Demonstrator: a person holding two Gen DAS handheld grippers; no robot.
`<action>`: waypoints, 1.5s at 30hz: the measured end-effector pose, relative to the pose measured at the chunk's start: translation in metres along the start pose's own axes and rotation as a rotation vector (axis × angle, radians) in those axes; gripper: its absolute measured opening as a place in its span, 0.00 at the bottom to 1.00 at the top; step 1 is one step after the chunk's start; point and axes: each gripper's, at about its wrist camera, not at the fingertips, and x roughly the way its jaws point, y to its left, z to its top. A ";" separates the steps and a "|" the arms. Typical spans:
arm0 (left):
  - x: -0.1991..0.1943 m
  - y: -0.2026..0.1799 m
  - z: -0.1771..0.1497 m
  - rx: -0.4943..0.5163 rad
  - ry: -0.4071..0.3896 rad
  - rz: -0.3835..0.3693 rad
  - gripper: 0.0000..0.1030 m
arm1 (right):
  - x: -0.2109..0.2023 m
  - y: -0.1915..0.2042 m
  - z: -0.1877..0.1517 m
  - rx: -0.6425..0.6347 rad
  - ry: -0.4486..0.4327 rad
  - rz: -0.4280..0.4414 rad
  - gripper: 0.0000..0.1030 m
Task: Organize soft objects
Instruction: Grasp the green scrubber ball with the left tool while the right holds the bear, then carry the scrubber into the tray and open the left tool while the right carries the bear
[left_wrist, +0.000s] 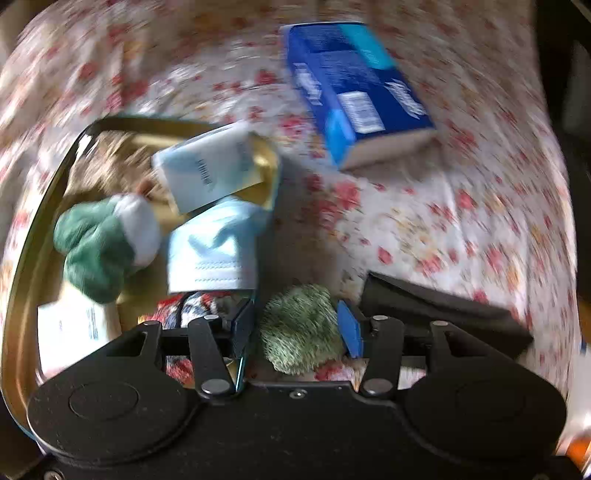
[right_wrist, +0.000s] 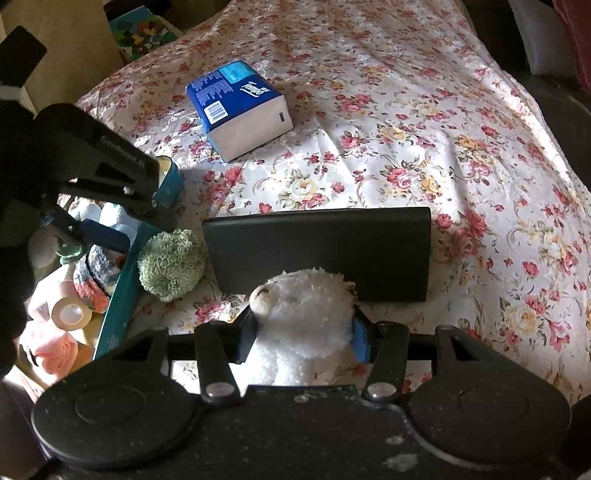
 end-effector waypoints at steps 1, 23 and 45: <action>-0.002 -0.003 -0.001 0.055 0.001 0.000 0.48 | -0.001 -0.001 0.000 0.009 0.000 0.006 0.49; 0.015 -0.035 -0.034 0.705 -0.022 -0.022 0.53 | -0.004 -0.002 0.000 0.066 -0.002 0.077 0.50; 0.023 -0.019 -0.015 0.584 -0.044 -0.001 0.46 | 0.008 -0.005 0.001 0.097 0.010 0.102 0.50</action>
